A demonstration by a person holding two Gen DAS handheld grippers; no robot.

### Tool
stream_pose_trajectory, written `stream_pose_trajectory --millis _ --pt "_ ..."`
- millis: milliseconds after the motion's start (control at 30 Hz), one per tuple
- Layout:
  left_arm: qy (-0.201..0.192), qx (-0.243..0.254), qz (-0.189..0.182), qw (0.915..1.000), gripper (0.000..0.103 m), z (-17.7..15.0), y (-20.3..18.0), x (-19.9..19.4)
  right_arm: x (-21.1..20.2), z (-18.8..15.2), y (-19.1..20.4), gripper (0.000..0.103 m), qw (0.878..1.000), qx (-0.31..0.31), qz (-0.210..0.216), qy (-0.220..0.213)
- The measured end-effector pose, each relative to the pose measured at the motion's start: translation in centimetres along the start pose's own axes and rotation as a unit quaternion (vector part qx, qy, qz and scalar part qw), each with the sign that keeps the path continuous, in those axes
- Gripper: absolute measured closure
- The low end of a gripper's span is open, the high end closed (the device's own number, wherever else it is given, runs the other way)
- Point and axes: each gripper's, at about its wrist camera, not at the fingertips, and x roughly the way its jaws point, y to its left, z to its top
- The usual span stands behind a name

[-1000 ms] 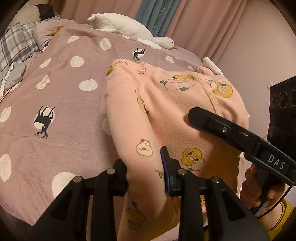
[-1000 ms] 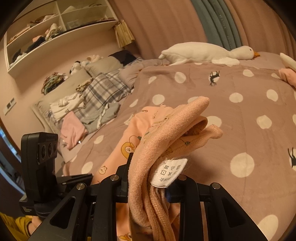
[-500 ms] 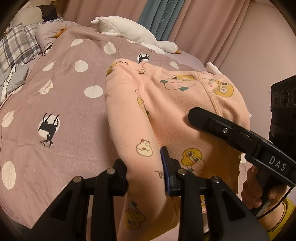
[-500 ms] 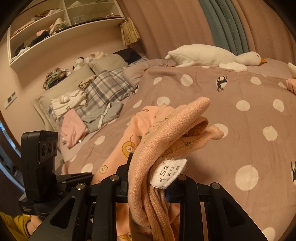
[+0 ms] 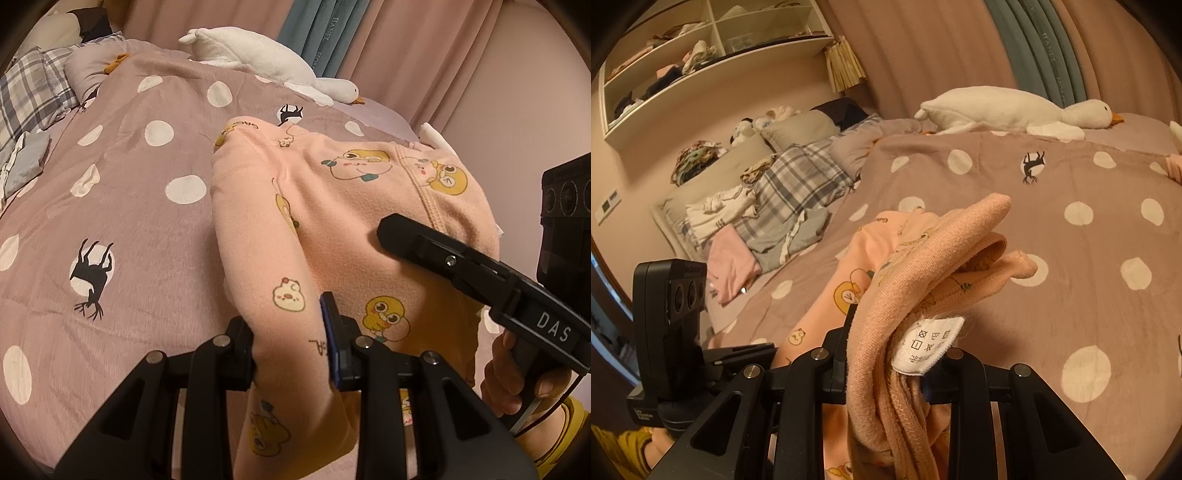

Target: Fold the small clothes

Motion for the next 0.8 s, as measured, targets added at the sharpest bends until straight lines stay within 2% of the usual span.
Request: stream_pose_trajectory --millis 800 --pt "0.024 -0.001 0.005 0.9997 0.074 2.4 0.5 5.1 2.8 1.0 -3.5 0.075 1.000 0.024 -0.007 0.004"
